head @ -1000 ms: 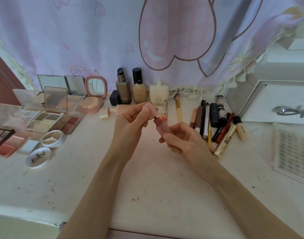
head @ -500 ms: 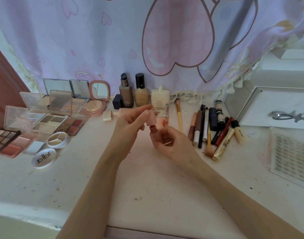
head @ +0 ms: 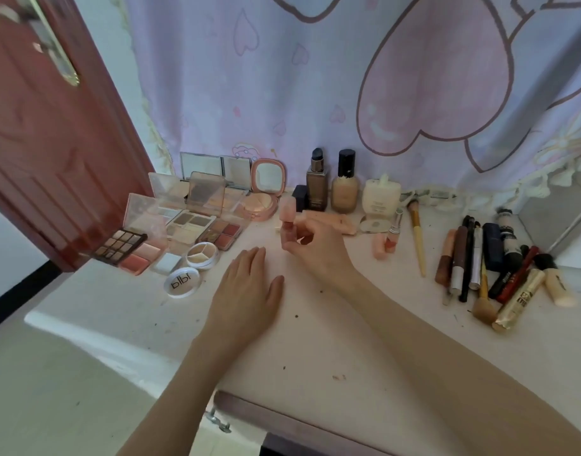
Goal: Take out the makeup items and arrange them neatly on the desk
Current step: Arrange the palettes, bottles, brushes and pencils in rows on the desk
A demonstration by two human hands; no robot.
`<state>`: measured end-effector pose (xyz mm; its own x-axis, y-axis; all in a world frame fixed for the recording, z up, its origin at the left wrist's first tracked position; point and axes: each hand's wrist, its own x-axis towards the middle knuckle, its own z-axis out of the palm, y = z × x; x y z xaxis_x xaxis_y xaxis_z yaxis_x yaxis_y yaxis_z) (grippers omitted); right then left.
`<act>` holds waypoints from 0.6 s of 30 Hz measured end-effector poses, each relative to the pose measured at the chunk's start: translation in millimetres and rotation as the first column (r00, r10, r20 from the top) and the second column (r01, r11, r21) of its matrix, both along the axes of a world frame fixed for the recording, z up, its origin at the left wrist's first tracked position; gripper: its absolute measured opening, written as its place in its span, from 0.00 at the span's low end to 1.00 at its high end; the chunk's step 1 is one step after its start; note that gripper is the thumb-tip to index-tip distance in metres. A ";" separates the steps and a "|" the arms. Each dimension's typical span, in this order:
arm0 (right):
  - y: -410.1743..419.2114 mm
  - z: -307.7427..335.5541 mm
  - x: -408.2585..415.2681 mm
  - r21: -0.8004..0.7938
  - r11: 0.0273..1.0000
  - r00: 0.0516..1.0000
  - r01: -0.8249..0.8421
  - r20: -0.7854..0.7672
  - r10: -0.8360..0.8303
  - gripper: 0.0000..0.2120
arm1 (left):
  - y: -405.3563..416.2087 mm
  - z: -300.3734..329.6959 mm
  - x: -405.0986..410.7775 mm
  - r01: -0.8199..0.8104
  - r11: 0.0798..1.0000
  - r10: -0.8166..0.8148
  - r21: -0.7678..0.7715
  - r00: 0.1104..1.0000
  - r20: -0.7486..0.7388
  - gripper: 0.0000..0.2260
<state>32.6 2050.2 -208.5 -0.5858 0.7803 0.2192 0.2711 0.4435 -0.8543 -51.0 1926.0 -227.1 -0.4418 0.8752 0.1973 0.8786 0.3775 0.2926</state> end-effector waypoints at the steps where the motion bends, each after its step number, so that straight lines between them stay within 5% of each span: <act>1: -0.8 -0.1 -6.3 0.003 1.000 1.000 -0.001 0.003 0.001 0.09 | -0.2 -1.5 0.4 -0.011 0.999 0.011 -0.031 1.000 -0.014 0.27; 18: -2.8 -7.1 -34.3 0.156 0.987 0.976 0.044 0.205 -0.076 0.14 | 1.8 -9.9 -0.9 -0.049 0.996 0.043 -0.071 0.995 -0.093 0.27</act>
